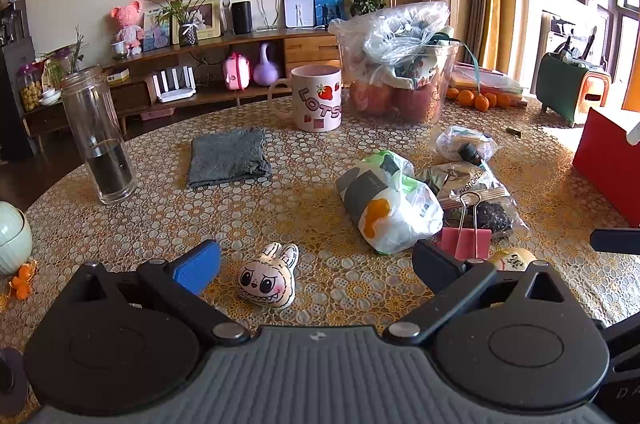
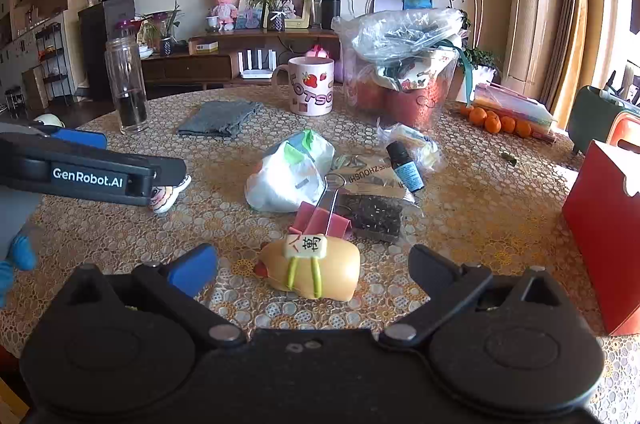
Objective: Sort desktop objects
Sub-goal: 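Withdraw both grippers from the box back over the table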
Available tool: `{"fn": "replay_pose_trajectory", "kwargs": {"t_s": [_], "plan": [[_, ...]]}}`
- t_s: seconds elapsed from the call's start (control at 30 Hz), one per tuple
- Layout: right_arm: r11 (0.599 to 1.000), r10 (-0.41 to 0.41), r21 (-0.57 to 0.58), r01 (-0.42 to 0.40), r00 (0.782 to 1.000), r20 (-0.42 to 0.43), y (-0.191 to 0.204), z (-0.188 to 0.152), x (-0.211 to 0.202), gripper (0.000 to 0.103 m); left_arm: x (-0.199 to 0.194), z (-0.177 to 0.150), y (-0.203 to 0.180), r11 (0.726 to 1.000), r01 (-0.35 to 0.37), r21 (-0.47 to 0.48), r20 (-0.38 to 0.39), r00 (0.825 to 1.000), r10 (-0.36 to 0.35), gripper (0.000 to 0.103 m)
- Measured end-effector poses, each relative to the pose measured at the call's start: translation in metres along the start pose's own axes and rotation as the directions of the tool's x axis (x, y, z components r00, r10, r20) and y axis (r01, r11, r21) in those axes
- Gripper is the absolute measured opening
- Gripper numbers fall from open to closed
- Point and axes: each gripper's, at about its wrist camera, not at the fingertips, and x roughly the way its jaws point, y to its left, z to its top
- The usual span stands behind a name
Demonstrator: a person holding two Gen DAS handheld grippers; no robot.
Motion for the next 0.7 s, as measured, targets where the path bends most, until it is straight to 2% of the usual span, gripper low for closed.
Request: {"fn": "replay_pose_trajectory", "kwargs": {"t_s": [0.27,0.7], "plan": [[1.000,-0.015,-0.009,0.015,1.000,-0.021,0.010,-0.003,0.024,0.102,0.025,-0.008,0.008,1.000,-0.009,0.005,-0.016,1.000,0.009,0.103],[0.999,-0.034,-0.001,0.034,0.998,-0.055,0.014,-0.005,0.052,0.102,0.068,-0.019,0.027,0.999,-0.029,-0.021,-0.087,0.996,0.027,0.102]]}}
